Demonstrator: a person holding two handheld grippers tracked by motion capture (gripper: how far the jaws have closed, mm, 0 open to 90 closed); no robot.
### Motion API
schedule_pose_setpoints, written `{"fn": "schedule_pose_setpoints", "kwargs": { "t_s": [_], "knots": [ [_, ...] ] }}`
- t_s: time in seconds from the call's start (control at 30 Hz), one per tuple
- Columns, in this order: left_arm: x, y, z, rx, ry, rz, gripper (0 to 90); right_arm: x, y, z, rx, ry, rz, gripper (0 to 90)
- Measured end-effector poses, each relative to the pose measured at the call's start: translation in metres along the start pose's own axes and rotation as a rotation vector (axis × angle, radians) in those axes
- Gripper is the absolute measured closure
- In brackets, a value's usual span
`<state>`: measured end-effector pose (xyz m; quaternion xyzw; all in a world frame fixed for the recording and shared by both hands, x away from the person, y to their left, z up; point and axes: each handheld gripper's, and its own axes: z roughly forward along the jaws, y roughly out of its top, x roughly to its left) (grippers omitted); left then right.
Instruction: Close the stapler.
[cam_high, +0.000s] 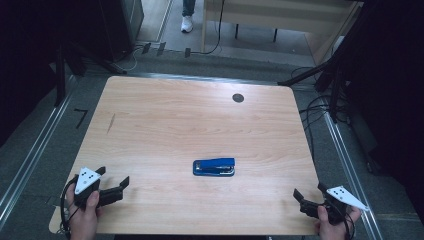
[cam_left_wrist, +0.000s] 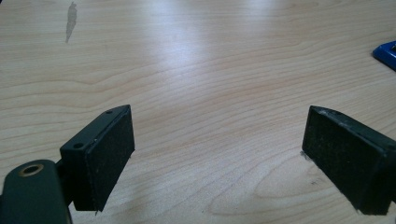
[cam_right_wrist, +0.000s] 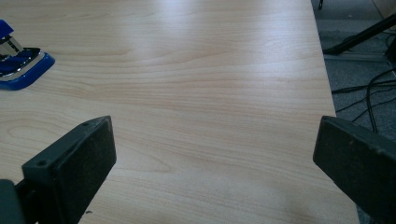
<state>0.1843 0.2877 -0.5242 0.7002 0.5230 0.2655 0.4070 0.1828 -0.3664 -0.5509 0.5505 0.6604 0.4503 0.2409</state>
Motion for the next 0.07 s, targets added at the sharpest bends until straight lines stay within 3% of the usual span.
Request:
{"fn": "schedule_pose_setpoints", "kwargs": {
  "t_s": [0.07],
  "knots": [
    [-0.0001, 0.0, 0.0, 0.001, 0.001, 0.002, 9.5, -0.0006, 0.0002, 0.0006, 0.002, -0.001, 0.002, 0.0]
  ]
}}
